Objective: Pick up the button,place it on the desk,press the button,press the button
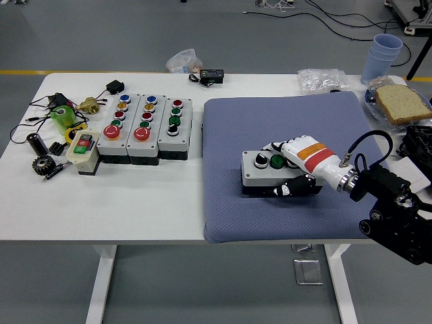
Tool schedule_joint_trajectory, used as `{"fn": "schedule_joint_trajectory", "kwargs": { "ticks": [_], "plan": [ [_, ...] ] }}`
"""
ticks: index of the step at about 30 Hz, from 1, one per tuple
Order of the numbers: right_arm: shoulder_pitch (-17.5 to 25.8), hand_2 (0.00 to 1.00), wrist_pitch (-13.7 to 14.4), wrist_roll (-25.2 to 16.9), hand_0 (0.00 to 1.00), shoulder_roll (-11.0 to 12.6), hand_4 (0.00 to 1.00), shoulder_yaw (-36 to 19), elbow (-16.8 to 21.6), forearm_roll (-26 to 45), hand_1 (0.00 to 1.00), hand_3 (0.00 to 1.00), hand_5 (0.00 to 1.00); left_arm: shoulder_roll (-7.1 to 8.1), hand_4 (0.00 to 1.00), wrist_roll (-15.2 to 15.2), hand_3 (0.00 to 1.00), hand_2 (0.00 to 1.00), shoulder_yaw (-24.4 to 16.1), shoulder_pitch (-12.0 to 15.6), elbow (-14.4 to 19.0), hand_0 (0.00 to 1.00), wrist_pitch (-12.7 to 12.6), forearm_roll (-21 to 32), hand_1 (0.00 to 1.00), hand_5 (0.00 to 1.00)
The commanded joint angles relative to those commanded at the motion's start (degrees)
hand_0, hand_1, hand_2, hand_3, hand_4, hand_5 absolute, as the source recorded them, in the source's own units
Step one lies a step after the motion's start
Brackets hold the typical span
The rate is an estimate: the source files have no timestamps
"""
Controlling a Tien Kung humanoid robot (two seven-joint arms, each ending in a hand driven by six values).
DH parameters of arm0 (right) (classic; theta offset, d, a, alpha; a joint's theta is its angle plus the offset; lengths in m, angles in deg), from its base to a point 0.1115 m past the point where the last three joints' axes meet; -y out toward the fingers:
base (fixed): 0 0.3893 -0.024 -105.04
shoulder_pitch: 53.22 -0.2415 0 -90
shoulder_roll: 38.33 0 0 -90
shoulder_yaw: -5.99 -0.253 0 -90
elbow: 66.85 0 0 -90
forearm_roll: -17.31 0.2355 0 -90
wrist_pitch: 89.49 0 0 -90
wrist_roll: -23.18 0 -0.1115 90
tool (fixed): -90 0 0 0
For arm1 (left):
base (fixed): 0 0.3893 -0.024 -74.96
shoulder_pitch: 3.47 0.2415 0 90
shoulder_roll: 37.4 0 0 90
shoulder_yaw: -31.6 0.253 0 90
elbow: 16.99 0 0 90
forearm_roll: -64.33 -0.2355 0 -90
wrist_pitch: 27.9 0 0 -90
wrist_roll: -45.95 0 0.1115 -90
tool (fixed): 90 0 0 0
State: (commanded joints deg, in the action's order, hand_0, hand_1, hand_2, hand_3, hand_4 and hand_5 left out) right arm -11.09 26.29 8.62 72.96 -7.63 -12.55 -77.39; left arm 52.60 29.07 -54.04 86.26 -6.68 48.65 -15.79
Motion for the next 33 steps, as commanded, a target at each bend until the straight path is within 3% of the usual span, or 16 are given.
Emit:
{"fn": "schedule_joint_trajectory", "kwargs": {
  "ticks": [2,3,14,15,20,21,26,27,32,33],
  "plan": [
    [-0.1,0.467,-0.2,0.6,0.269,-0.1,0.581,0.2,0.1,-0.5,0.271,0.515,0.254,0.0,0.267,0.0,0.429,0.424,0.0,0.0,0.0,0.558,0.0,0.0,0.42,0.389],
    [-0.2,0.496,-0.3,0.9,0.271,-0.2,0.624,0.3,0.1,-0.8,0.294,0.543,0.192,0.0,0.266,0.0,0.429,0.424,0.0,-0.1,0.0,0.557,0.0,0.0,0.421,0.39],
    [-0.4,0.541,-1.5,4.1,0.291,0.0,0.679,0.9,-0.1,-3.6,0.345,0.586,0.157,0.0,0.267,0.1,0.43,0.425,0.4,-0.3,0.0,0.558,-0.1,0.9,0.421,0.389],
    [-0.4,0.63,-1.5,4.1,0.372,0.0,0.707,0.9,-0.1,-3.7,0.425,0.752,0.131,0.0,0.267,0.1,0.43,0.425,0.5,-0.3,0.0,0.557,-0.1,1.0,0.421,0.391],
    [-0.4,0.63,-2.8,4.9,0.372,0.1,0.707,1.0,0.0,-3.7,0.425,0.752,0.131,0.0,0.267,0.1,0.43,0.425,0.4,-0.4,0.0,0.557,-0.1,0.9,0.421,0.391],
    [-0.3,0.686,-3.1,5.0,0.503,0.1,0.724,1.0,0.0,-3.7,0.494,0.826,0.114,0.0,0.268,0.1,0.43,0.425,0.4,-0.4,0.0,0.557,-0.1,0.9,0.421,0.39],
    [-0.2,0.686,-4.2,5.2,0.503,0.1,0.724,0.9,0.1,-3.6,0.494,0.826,0.114,0.0,0.268,0.1,0.43,0.425,0.5,-0.4,0.0,0.557,-0.2,1.0,0.421,0.39],
    [-0.2,0.75,-4.5,5.4,0.651,0.1,0.744,0.8,0.2,-3.7,0.59,0.868,0.092,0.0,0.268,0.1,0.429,0.426,0.5,-0.4,0.0,0.557,-0.2,1.1,0.421,0.391],
    [-0.2,0.75,-4.8,5.7,0.651,0.2,0.744,0.4,0.5,-3.5,0.59,0.868,0.092,0.0,0.268,0.1,0.429,0.426,0.4,-0.6,0.0,0.557,-0.2,1.3,0.421,0.391],
    [-0.2,0.794,-4.9,5.7,0.696,0.2,0.76,0.4,0.6,-3.6,0.631,0.889,0.086,0.0,0.271,0.1,0.429,0.425,0.4,-0.7,0.0,0.558,-0.2,1.3,0.421,0.388]
  ]
}}
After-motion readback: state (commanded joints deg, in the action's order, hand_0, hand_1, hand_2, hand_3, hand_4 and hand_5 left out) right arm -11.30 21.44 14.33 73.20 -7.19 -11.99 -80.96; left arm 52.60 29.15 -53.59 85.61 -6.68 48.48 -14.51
